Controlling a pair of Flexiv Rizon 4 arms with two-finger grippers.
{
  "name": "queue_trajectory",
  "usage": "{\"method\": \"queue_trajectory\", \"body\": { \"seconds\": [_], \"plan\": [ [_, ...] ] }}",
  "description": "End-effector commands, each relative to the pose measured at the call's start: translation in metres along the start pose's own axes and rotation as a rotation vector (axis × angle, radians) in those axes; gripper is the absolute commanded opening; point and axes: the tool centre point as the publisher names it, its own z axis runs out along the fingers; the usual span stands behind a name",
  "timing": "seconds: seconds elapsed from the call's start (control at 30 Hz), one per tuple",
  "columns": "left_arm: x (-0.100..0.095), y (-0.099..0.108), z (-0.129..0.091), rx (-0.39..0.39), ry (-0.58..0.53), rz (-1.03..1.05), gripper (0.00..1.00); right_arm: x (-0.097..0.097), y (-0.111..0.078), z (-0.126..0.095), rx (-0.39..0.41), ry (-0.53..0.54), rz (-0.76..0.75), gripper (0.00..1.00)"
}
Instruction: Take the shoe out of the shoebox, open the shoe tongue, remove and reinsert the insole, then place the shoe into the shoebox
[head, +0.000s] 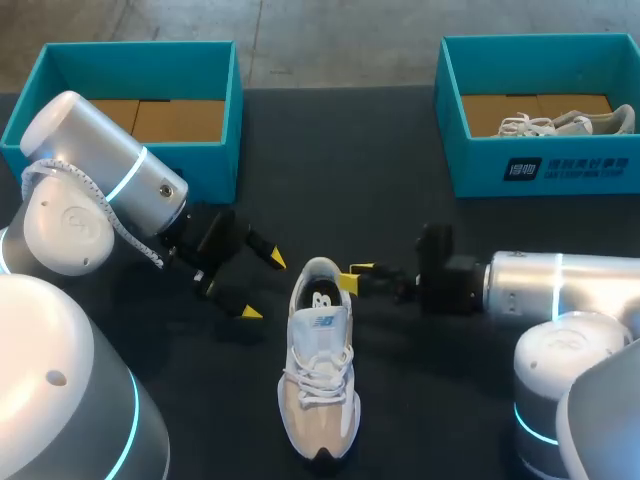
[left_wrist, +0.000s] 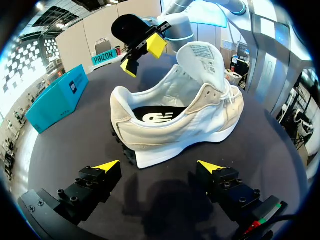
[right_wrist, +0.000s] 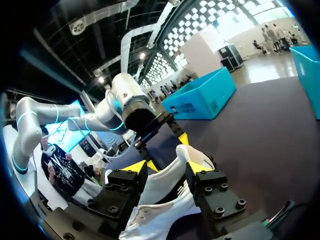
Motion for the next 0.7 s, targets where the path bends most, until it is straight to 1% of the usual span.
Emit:
{"method": "queue_trajectory", "body": {
  "seconds": [0.03,0.07,0.13,0.27,0.37,0.47,0.5,0.7],
  "plan": [
    [0.001,-0.001,-0.001,-0.004,0.0,0.0,1.0,0.015,0.007,-0.013,0.085,-0.068,0.004,0.61],
    [0.001,-0.001,-0.001,-0.004,0.0,0.0,1.0,0.016,0.007,-0.014,0.093,-0.081,0.003,0.62],
    [0.001,-0.001,-0.001,-0.004,0.0,0.0,1.0,0.019,0.007,-0.017,0.104,-0.093,0.004,0.62],
    [0.001,-0.001,-0.001,-0.004,0.0,0.0,1.0,0.026,0.009,-0.021,0.154,-0.145,0.008,0.56],
    [0.001,-0.001,-0.001,-0.004,0.0,0.0,1.0,0.033,0.012,-0.023,0.186,-0.173,0.0,0.56],
    [0.001,-0.001,-0.001,-0.004,0.0,0.0,1.0,0.039,0.016,-0.024,0.218,-0.206,-0.006,0.53],
    [0.001,-0.001,-0.001,-0.004,0.0,0.0,1.0,0.04,0.017,-0.024,0.228,-0.217,-0.005,0.5],
    [0.001,-0.001,-0.001,-0.004,0.0,0.0,1.0,0.049,0.021,-0.026,0.266,-0.267,-0.005,0.47]
  ]
}}
